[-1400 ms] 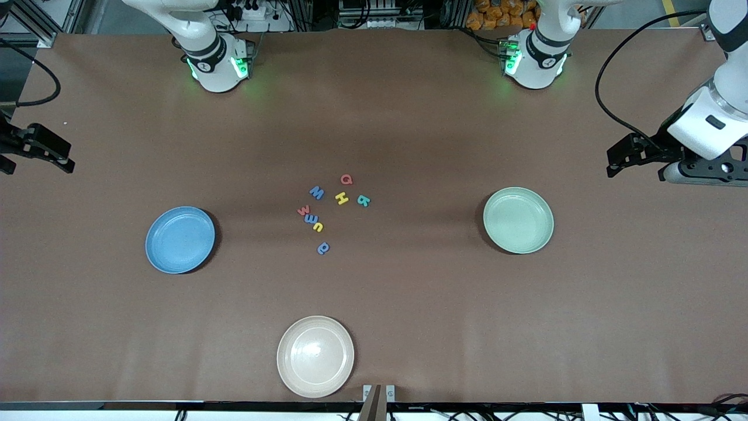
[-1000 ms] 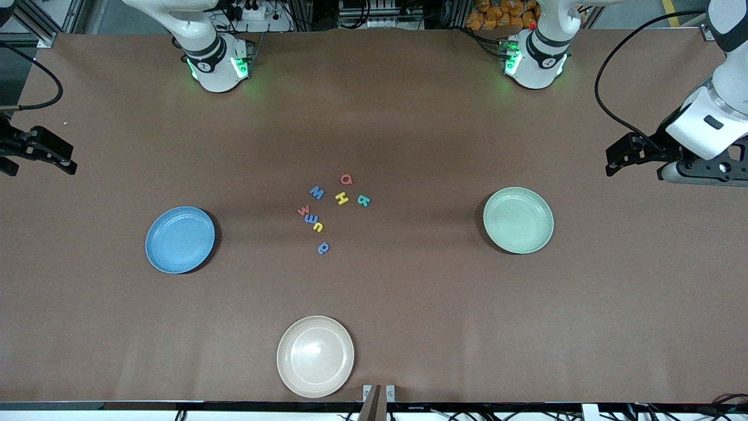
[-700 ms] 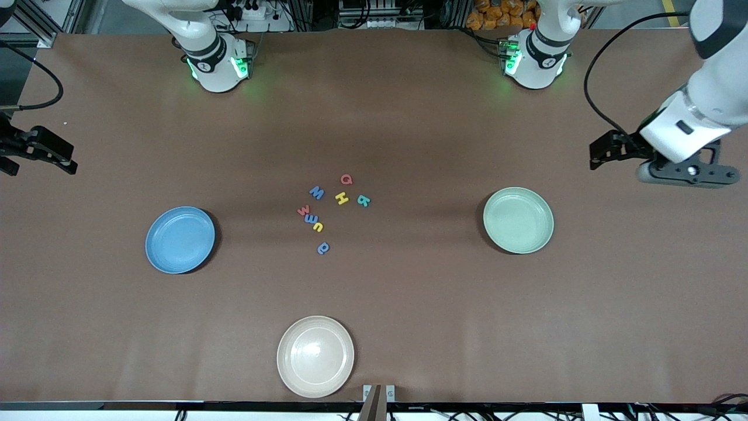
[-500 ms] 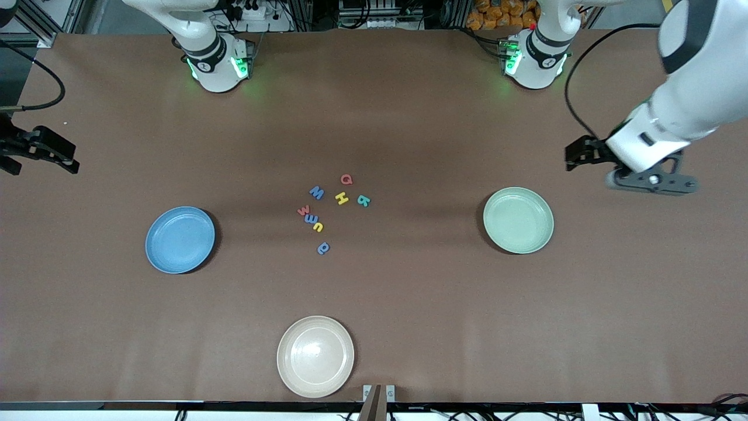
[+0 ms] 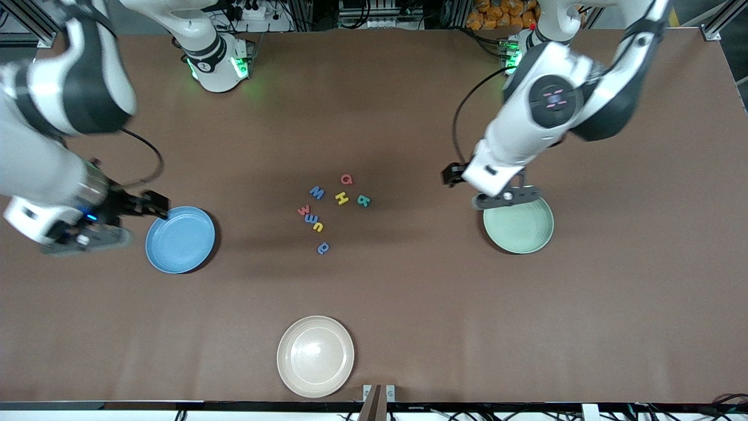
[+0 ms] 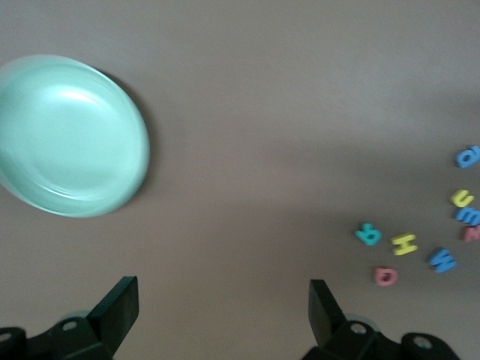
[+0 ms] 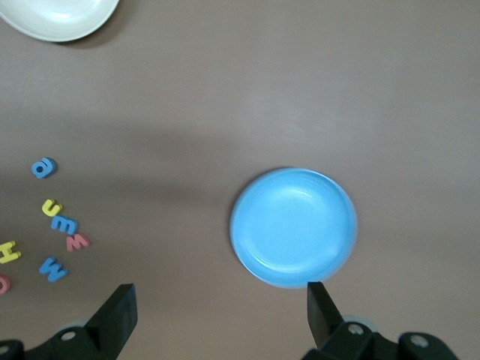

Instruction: Sort upper and lower case letters into plates

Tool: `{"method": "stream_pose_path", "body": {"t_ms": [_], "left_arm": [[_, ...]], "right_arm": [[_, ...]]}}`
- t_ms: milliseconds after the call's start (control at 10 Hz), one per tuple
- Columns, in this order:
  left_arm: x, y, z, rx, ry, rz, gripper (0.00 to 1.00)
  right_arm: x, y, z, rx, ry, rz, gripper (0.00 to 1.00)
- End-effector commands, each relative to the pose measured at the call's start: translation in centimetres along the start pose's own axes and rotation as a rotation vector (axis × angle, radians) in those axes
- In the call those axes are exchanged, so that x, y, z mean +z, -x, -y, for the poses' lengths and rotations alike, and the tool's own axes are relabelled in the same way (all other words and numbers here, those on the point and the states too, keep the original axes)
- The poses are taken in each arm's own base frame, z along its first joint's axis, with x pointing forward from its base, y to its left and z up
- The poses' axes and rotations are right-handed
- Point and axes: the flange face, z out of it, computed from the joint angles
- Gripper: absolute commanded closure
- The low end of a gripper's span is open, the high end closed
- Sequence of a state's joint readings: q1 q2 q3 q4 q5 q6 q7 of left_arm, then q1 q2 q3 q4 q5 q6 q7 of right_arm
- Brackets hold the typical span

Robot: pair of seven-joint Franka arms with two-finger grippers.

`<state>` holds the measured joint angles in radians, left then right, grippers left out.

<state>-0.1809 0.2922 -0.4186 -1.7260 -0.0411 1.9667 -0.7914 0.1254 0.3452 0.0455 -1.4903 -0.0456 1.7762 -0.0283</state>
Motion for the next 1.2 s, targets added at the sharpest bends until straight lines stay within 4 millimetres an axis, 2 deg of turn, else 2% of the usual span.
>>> {"method": "stream_pose_path", "body": {"t_ms": [0,100,200,300,400,500,600,800,900,1000,1100], "left_arm": [[4.6,0.6,-3.9,-0.090,0.049,0.014,0.00],[7.4,1.7,-6.0,-0.090,0.064,0.023,0.00],[10.2,2.8,-7.9,-0.088,0.077,0.022,0.00],[13.1,3.1,-8.8,-0.050,0.058,0.000,0.00],[15.7,3.8,-10.3,0.006,0.024,-0.019,0.00],[17.8,4.7,-11.8,0.040,-0.002,-0.032,0.00],[19.1,5.2,-12.7,0.066,-0.021,-0.049,0.00],[21.3,6.3,-13.1,0.134,-0.064,-0.076,0.00],[22.7,7.9,-14.0,0.178,-0.075,-0.080,0.00],[24.0,8.8,-14.6,0.208,-0.068,-0.085,0.00],[24.9,9.2,-15.3,0.224,-0.052,-0.099,0.00]], "right_arm": [[6.7,-3.1,7.0,-0.012,-0.005,0.018,0.00],[9.9,-3.5,11.4,-0.007,0.007,0.019,0.00],[12.5,-3.5,14.1,0.016,0.011,0.014,0.00],[14.5,-3.5,14.1,0.027,0.010,0.022,0.00],[16.2,-3.6,12.7,0.037,0.009,0.036,0.00],[16.7,-3.7,10.6,0.066,0.002,0.040,0.00],[16.2,-3.5,9.9,0.076,0.003,0.049,0.00],[16.7,-3.3,3.7,0.167,-0.003,0.093,0.00],[17.3,-3.2,0.6,0.212,-0.007,0.107,0.00],[17.8,-3.2,-1.6,0.244,-0.009,0.107,0.00],[19.3,-3.3,-2.6,0.260,-0.012,0.110,0.00]]}}
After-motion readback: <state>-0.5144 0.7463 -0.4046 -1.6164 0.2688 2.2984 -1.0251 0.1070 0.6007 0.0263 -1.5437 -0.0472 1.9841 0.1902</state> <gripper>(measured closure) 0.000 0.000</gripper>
